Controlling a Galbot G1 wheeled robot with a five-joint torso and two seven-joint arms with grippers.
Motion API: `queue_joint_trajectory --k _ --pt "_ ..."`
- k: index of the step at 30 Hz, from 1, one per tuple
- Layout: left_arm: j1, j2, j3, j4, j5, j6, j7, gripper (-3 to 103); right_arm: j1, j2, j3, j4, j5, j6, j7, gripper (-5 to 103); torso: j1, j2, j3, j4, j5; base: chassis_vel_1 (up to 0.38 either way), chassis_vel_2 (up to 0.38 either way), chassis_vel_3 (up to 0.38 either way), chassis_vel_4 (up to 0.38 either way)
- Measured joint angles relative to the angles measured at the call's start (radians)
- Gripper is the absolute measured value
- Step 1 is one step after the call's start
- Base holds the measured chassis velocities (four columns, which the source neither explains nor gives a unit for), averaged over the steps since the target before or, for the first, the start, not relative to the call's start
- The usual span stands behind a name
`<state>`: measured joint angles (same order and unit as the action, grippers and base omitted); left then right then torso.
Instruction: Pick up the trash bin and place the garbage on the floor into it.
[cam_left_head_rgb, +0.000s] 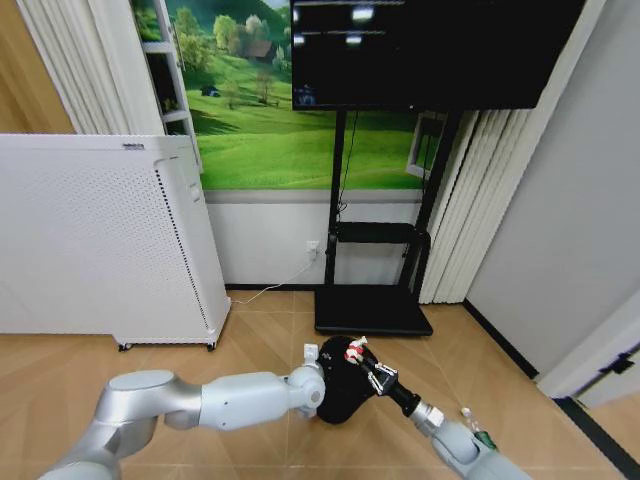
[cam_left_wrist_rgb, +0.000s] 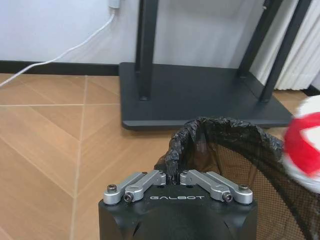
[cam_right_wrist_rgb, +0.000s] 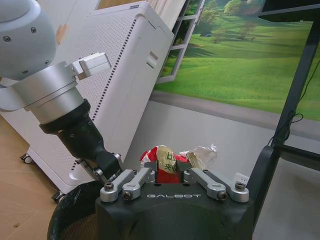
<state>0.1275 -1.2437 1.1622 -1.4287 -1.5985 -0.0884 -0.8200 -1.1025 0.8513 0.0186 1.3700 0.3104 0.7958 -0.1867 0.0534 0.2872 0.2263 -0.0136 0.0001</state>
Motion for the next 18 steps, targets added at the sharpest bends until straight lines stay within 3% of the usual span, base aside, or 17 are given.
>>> queue_joint_trajectory --k 2,3,5,7,11,12,15,16,18 --pt "0.0 -0.007 0.001 0.002 -0.001 0.0 0.0 7 -0.001 0.0 0.0 -0.001 0.0 0.0 0.002 22 0.0 0.0 0.0 0.0 0.0 0.0 0.0 0.0 0.0" --pt "0.0 -0.018 0.001 0.005 -0.005 -0.001 -0.002 7 -0.005 -0.002 0.006 -0.001 0.0 0.0 0.007 33 0.0 0.0 0.0 -0.0002 0.0001 0.0 0.0 0.0 0.0" --pt "-0.004 -0.02 0.005 0.003 -0.008 -0.004 -0.004 7 -0.015 -0.015 0.015 0.002 0.004 0.0 0.02 44 0.0 0.0 0.0 0.0 0.0 0.0 0.0 0.0 0.0" --pt "-0.005 -0.021 0.006 0.004 -0.009 -0.005 -0.004 7 -0.017 -0.019 0.019 0.004 0.007 0.0 0.022 44 0.0 0.0 0.0 0.0 0.0 0.0 0.0 0.0 0.0" --pt "-0.011 -0.018 0.004 -0.002 -0.009 -0.008 -0.012 7 -0.018 -0.031 0.045 0.009 0.05 0.001 0.061 66 0.0 0.0 0.0 -0.0003 0.0 0.0 0.0 0.0 0.0" --pt "-0.011 -0.018 0.004 -0.002 -0.009 -0.008 -0.012 7 -0.018 -0.031 0.045 0.009 0.05 0.001 0.061 66 0.0 0.0 0.0 -0.0003 0.0 0.0 0.0 0.0 0.0" --pt "-0.016 0.062 -0.018 -0.045 -0.002 -0.012 -0.011 7 0.005 -0.059 0.065 -0.005 0.166 0.002 0.142 83 0.0 0.0 0.0 0.0 -0.0004 0.0 0.0 0.0 0.0" --pt "-0.016 0.062 -0.018 -0.045 -0.002 -0.012 -0.011 7 0.005 -0.059 0.065 -0.005 0.166 0.002 0.142 83 0.0 0.0 0.0 0.0 -0.0004 0.0 0.0 0.0 0.0" --pt "-0.009 0.135 -0.037 -0.077 0.013 -0.014 -0.012 7 0.027 -0.072 0.069 -0.06 0.205 0.002 0.229 88 0.0 0.0 0.0 0.0006 -0.0002 0.0 0.0 0.0 0.0"
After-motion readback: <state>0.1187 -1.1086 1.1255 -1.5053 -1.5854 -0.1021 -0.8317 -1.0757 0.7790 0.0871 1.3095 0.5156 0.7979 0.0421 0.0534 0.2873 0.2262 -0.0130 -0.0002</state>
